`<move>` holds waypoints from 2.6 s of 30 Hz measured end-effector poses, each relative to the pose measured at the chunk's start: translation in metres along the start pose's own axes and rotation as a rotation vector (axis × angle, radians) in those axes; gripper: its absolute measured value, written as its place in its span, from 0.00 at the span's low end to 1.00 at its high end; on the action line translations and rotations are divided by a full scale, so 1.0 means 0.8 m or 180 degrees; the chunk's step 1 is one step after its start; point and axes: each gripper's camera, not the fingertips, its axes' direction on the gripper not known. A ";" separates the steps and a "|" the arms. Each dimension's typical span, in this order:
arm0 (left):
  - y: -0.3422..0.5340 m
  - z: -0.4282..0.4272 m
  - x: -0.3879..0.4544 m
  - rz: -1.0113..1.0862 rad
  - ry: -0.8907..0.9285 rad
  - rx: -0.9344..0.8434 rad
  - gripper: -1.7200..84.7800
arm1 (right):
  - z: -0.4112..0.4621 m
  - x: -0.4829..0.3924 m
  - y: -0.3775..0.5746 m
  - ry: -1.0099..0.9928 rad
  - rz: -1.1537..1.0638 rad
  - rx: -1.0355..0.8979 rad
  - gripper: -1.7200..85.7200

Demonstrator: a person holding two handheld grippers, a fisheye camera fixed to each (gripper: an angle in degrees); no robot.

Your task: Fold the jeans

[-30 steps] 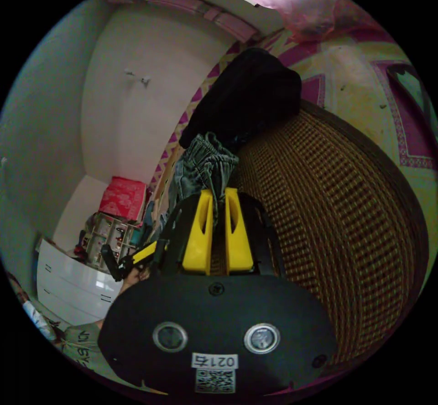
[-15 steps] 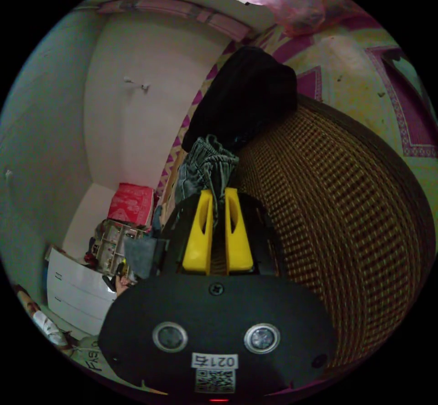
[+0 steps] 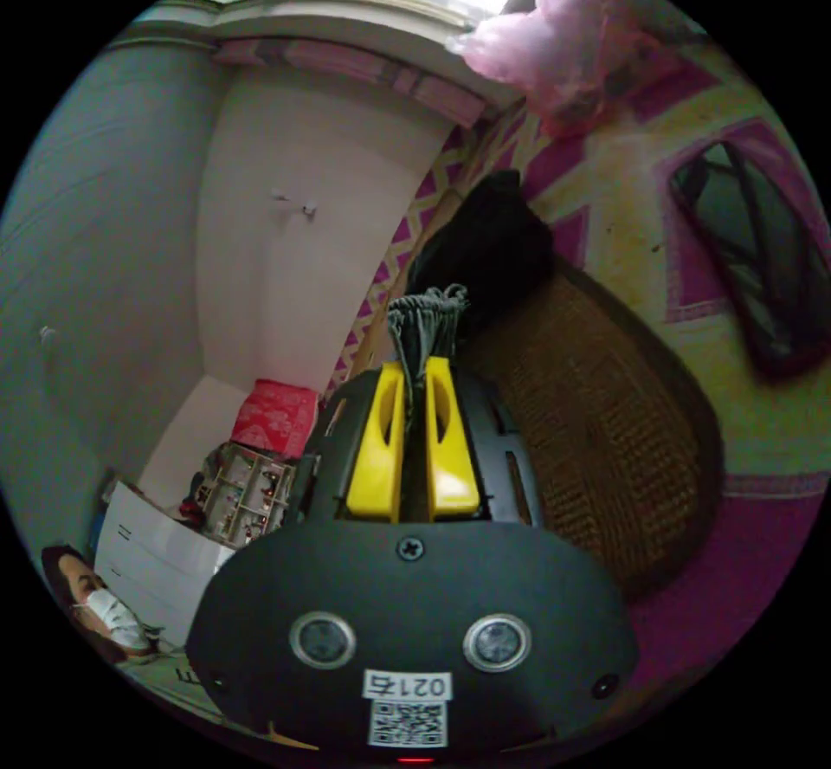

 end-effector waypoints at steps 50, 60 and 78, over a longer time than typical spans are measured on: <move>0.111 0.274 0.320 0.3689 0.0199 -0.2293 0.05 | 0.382 -0.503 0.028 0.1016 -0.4341 -0.2506 0.01; 0.110 0.020 0.313 0.3712 0.0785 -0.0887 0.01 | 0.263 -0.544 0.058 0.0949 -0.4455 -0.2248 0.01; 0.340 -0.165 0.141 0.2422 0.0880 -0.0951 0.01 | 0.035 -0.383 0.294 0.0901 -0.3597 -0.2531 0.02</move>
